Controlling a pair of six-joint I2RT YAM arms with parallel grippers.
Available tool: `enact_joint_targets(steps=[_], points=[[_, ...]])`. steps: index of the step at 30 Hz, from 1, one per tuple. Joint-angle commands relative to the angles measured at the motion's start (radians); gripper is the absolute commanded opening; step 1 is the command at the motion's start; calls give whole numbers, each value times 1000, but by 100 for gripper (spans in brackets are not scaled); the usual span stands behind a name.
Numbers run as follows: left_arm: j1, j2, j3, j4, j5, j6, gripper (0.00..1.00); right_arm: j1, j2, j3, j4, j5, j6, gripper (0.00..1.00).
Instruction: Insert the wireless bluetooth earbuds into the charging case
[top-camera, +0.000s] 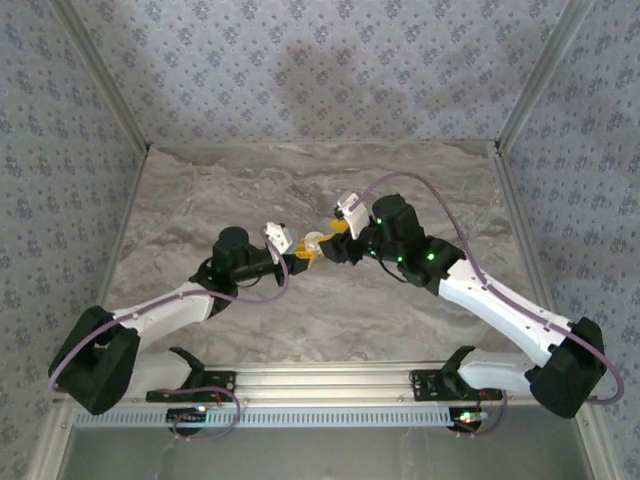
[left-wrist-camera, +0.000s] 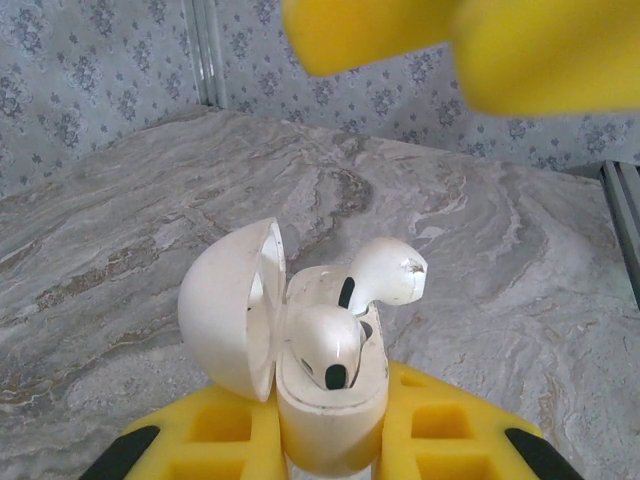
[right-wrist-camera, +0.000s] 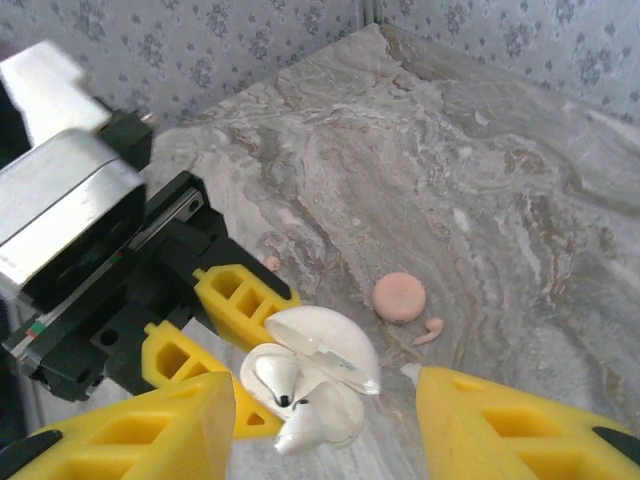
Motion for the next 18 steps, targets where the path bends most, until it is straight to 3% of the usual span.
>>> enact_joint_targets(steps=[1, 6, 11, 18], points=[[-10, -30, -12, -7, -7, 36, 13, -52, 13, 25, -16, -158, 129, 52], [-12, -36, -13, -11, -13, 38, 13, -60, 24, 13, -29, -192, 159, 53], [-11, -38, -14, -10, -18, 38, 13, -52, 46, 3, -29, -186, 183, 63], [-11, -43, -12, -13, -18, 36, 13, -42, 90, 11, -66, -150, 166, 65]])
